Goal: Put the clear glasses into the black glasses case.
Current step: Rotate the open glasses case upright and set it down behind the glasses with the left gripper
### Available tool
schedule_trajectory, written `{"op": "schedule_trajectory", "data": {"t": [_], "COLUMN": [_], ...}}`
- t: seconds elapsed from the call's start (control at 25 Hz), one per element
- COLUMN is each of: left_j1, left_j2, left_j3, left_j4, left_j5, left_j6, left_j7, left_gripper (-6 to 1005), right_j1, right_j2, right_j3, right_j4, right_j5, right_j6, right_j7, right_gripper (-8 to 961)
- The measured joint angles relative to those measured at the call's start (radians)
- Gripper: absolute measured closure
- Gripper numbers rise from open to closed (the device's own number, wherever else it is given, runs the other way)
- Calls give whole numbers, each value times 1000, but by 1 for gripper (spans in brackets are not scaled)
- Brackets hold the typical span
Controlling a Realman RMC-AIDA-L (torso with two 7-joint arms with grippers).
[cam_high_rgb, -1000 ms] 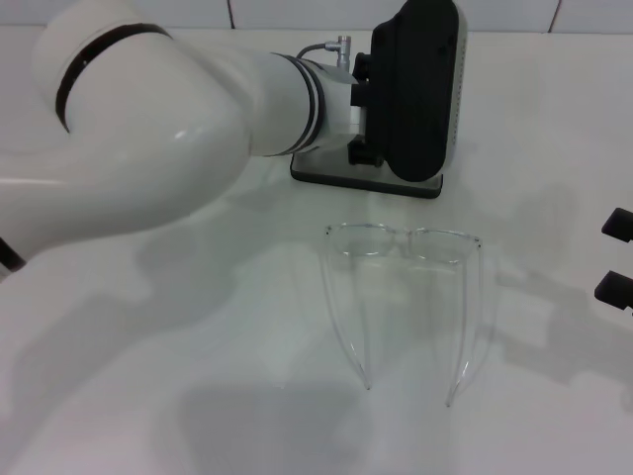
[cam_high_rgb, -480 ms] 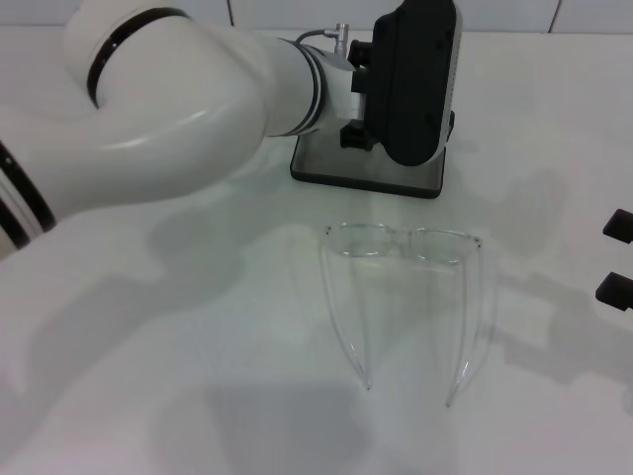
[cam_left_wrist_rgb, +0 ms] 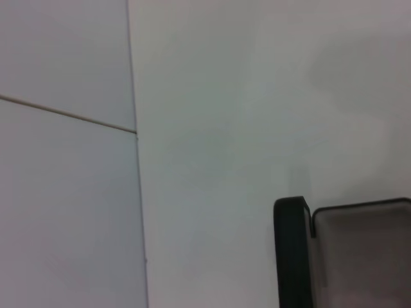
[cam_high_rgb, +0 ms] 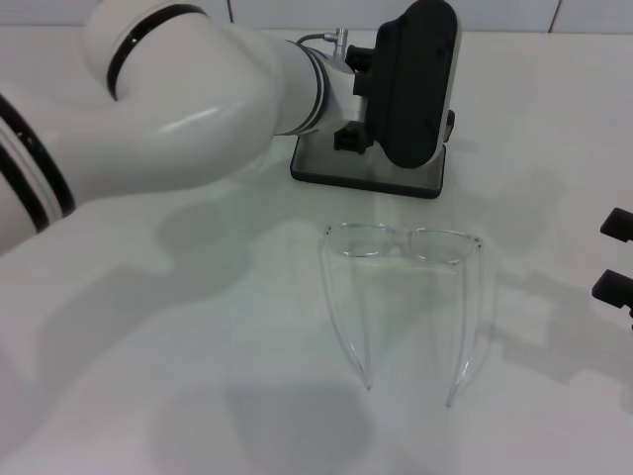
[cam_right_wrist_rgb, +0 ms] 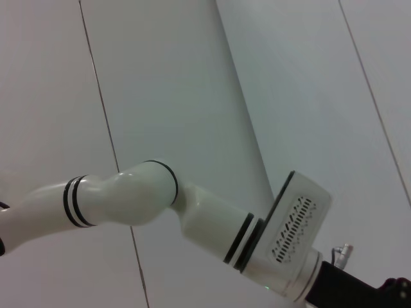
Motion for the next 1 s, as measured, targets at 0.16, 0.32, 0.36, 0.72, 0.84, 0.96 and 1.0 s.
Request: {"op": "schedule_trajectory", "data": {"t": [0.16, 0.32, 0.36, 0.72, 0.84, 0.96, 1.0], "left_j1": [-20, -35, -36, -39, -39, -39, -39], "left_j2": [-1, -2, -2, -4, -5, -5, -6], "left_j3": [0, -13, -13, -14, -12, -8, -7], "left_j4": [-28, -37, -38, -56, -62, -64, -64], "left_j5": [0, 0, 0, -1, -4, -9, -9], "left_j6": [0, 0, 0, -3, -3, -3, -3], "left_j7": [-4, -8, -8, -10, -10, -11, -11], "left_gripper": [514, 513, 514, 518, 522, 535, 547], "right_j1": [2, 4, 4, 2, 3, 4, 3], "right_j2": [2, 4, 5, 6, 6, 6, 6], "right_j3": [0, 0, 0, 0, 0, 0, 0], "right_j4": [0, 1, 2, 6, 23, 28, 28], "right_j5": [0, -3, -4, -5, -5, -2, -2], "right_j6": [2, 10, 13, 16, 18, 23, 25], "right_j7": [0, 0, 0, -1, -13, -18, -18], "right_gripper": [231, 232, 232, 232, 232, 232, 232]}}
